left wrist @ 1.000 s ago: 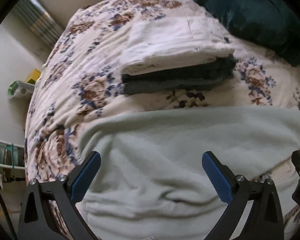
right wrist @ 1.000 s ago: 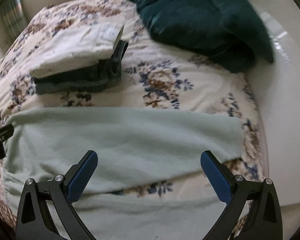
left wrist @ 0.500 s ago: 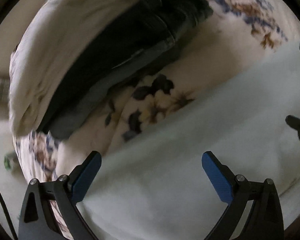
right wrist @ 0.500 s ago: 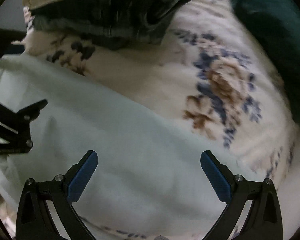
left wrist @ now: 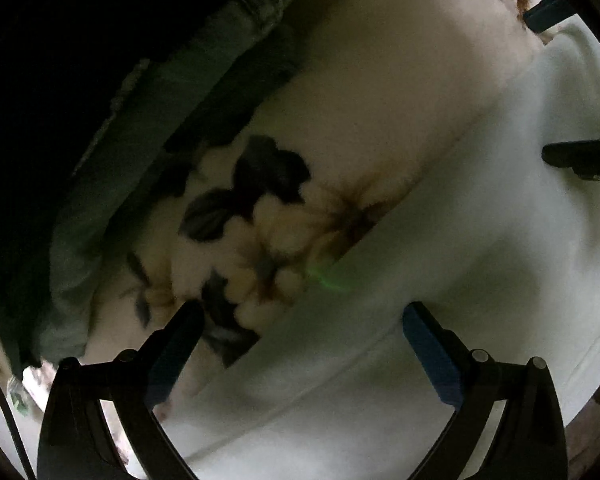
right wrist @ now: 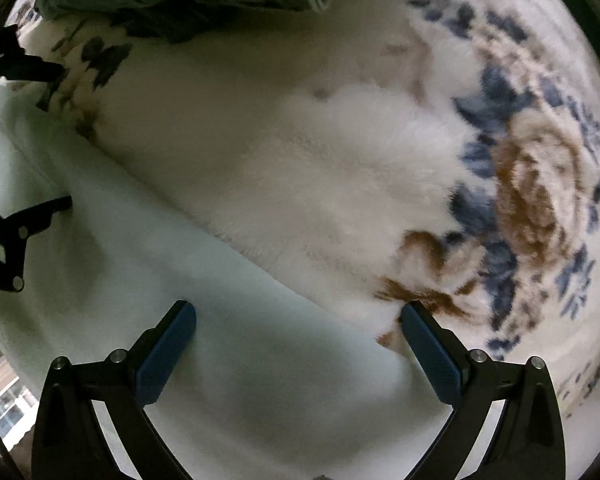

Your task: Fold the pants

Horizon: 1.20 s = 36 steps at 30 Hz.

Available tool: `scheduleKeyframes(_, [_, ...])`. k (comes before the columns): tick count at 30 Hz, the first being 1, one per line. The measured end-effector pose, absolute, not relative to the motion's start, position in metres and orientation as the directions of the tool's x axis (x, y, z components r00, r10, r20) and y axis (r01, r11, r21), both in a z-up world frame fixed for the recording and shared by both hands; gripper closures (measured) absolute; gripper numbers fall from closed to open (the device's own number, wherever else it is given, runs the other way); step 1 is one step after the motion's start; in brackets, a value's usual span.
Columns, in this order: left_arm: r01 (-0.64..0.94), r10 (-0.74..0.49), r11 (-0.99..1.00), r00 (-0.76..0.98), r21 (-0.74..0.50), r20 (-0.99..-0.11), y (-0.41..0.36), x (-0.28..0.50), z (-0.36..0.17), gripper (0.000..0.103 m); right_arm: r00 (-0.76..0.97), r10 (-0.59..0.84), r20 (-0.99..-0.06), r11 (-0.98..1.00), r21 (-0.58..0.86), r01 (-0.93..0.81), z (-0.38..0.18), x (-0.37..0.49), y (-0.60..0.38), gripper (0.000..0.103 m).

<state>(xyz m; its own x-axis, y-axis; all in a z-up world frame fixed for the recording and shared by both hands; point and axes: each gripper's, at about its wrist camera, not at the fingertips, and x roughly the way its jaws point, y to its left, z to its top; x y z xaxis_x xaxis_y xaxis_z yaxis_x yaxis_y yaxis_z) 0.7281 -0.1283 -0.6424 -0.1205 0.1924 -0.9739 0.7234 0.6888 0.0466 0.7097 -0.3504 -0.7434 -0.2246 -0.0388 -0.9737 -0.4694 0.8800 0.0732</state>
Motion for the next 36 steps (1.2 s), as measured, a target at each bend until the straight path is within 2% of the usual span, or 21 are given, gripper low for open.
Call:
scheduleKeyframes(3, [0.725,0.187,0.687,-0.122,0.041,-0.975,-0.131,0.734,-0.641,0.003,-0.241,-0.015,-0.970,0.879,0.102,-0.466,-0.753,0.712,-0.354,0.000])
scheduleKeyframes(5, [0.723,0.168,0.691,-0.129,0.024,-0.977,-0.134,0.734,-0.638,0.013,-0.240,-0.003,-0.971,0.870,0.116,-0.479,-0.754,0.713,-0.355,0.004])
scheduleKeyframes(7, [0.727,0.150,0.687,-0.132,0.007,-0.980,-0.135,0.727,-0.634,0.031,-0.251,0.026,-0.968,0.863,0.149,-0.482,-0.750,0.710,-0.356,0.021])
scheduleKeyframes(8, [0.730,0.147,0.684,-0.134,0.003,-0.980,-0.138,0.724,-0.632,0.036,-0.256,0.042,-0.966,0.860,0.166,-0.483,-0.748,0.708,-0.356,0.026])
scheduleKeyframes(10, [0.735,0.145,0.678,-0.128,0.005,-0.981,-0.145,0.719,-0.628,0.053,-0.265,0.065,-0.962,0.862,0.188,-0.470,-0.743,0.707,-0.358,0.045])
scheduleKeyframes(11, [0.737,0.144,0.676,-0.125,0.005,-0.982,-0.148,0.718,-0.625,0.056,-0.262,0.073,-0.962,0.865,0.192,-0.464,-0.740,0.707,-0.360,0.050])
scheduleKeyframes(13, [0.737,0.136,0.675,-0.118,0.005,-0.984,-0.152,0.717,-0.616,0.073,-0.255,0.087,-0.963,0.874,0.197,-0.445,-0.734,0.705,-0.363,0.067])
scheduleKeyframes(16, [0.712,0.117,0.702,-0.097,0.013,-0.988,-0.156,0.716,-0.604,0.089,-0.215,0.079,-0.973,0.883,0.169,-0.438,-0.721,0.698,-0.366,0.080])
scheduleKeyframes(19, [0.674,0.076,0.738,-0.072,0.008,-0.995,-0.151,0.713,-0.582,0.096,-0.144,0.061,-0.988,0.892,0.119,-0.436,-0.703,0.686,-0.370,0.088])
scheduleKeyframes(21, [0.662,0.048,0.749,-0.039,0.011,-0.998,-0.150,0.705,-0.564,0.096,-0.092,0.062,-0.994,0.906,0.095,-0.412,-0.688,0.675,-0.375,0.090])
scheduleKeyframes(28, [0.580,-0.013,0.814,0.065,0.027,-0.998,-0.129,0.625,-0.492,0.096,0.061,0.067,-0.996,0.940,0.043,-0.340,-0.616,0.625,-0.375,0.092])
scheduleKeyframes(31, [0.507,-0.059,0.862,0.087,-0.007,-0.994,-0.118,0.579,-0.457,0.096,0.111,0.085,-0.990,0.948,0.046,-0.315,-0.578,0.584,-0.368,0.092])
scheduleKeyframes(33, [0.439,-0.102,0.897,0.084,-0.055,-0.991,-0.088,0.567,-0.458,0.096,0.126,0.098,-0.987,0.958,0.059,-0.279,-0.567,0.558,-0.324,0.092])
scheduleKeyframes(36, [0.341,-0.159,0.932,0.076,-0.124,-0.984,-0.079,0.536,-0.459,0.096,0.154,0.100,-0.983,0.965,0.059,-0.255,-0.550,0.498,-0.317,0.092])
